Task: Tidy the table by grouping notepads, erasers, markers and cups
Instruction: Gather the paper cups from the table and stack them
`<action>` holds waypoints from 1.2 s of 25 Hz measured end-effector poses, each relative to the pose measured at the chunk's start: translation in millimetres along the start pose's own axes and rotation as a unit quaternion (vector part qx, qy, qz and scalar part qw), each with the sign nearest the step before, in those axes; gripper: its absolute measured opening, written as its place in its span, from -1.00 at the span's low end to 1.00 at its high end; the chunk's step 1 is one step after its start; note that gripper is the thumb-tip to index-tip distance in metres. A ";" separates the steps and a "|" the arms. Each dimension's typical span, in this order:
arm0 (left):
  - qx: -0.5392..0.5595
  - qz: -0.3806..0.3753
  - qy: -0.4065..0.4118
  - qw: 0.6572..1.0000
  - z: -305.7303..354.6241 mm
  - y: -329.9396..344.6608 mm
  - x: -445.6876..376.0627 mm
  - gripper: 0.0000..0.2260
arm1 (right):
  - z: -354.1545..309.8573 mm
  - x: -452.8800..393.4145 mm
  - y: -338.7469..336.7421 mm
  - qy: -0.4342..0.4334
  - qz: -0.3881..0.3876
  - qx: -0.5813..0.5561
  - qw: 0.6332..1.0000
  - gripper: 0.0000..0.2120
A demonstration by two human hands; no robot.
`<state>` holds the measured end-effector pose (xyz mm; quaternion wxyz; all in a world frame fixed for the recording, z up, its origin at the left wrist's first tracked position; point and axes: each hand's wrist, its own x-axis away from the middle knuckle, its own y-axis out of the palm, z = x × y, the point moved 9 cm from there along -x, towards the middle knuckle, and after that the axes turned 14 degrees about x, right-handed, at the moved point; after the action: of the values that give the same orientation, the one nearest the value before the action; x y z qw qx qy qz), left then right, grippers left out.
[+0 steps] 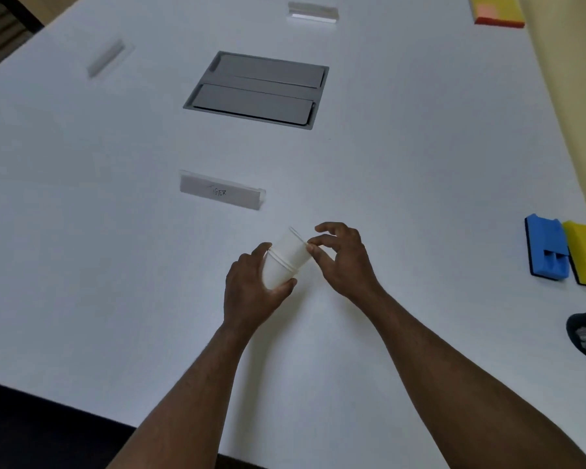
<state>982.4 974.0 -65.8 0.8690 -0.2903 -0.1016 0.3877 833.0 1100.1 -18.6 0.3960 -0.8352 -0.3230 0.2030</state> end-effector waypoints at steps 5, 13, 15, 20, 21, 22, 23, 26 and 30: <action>0.132 0.005 -0.160 0.978 -53.4 -18.0 11.2 -0.27 | -14.1 -40.5 -28.8 -0.051 0.162 0.218 0.961 -0.90; 0.180 0.007 -0.223 0.958 -73.5 -21.2 18.7 -0.29 | 4.6 -101.5 5.1 -0.057 0.109 0.408 0.905 -0.82; 0.177 0.010 -0.227 0.958 -77.1 -21.5 19.7 -0.29 | 7.3 -106.1 17.3 -0.047 0.088 0.405 0.909 -0.82; 0.175 0.015 -0.227 0.958 -81.0 -22.6 19.6 -0.28 | 6.3 -99.4 26.9 -0.025 0.076 0.401 0.912 -0.73; 0.175 0.016 -0.229 0.957 -81.7 -22.7 20.2 -0.28 | 3.3 -91.2 24.3 -0.021 0.088 0.390 0.916 -0.66; 0.175 0.017 -0.231 0.957 -81.6 -23.0 20.3 -0.28 | -0.9 -79.9 21.7 -0.016 0.102 0.372 0.922 -0.62; 0.177 0.018 -0.232 0.956 -81.1 -23.2 20.1 -0.28 | -6.1 -65.8 20.9 -0.012 0.114 0.350 0.930 -0.62; 0.184 0.024 -0.231 0.955 -74.1 -28.4 22.0 -0.25 | -23.2 -17.6 33.3 -0.009 0.088 0.262 0.961 -0.70; 0.187 0.055 -0.208 0.959 -45.4 -50.1 35.7 -0.19 | -59.1 22.9 56.8 -0.040 -0.056 0.081 0.994 -0.78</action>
<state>1055.7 954.2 -75.2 0.8448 -0.0409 -0.1902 0.4985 905.9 1057.6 -29.8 0.4595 -0.7724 -0.3675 0.2392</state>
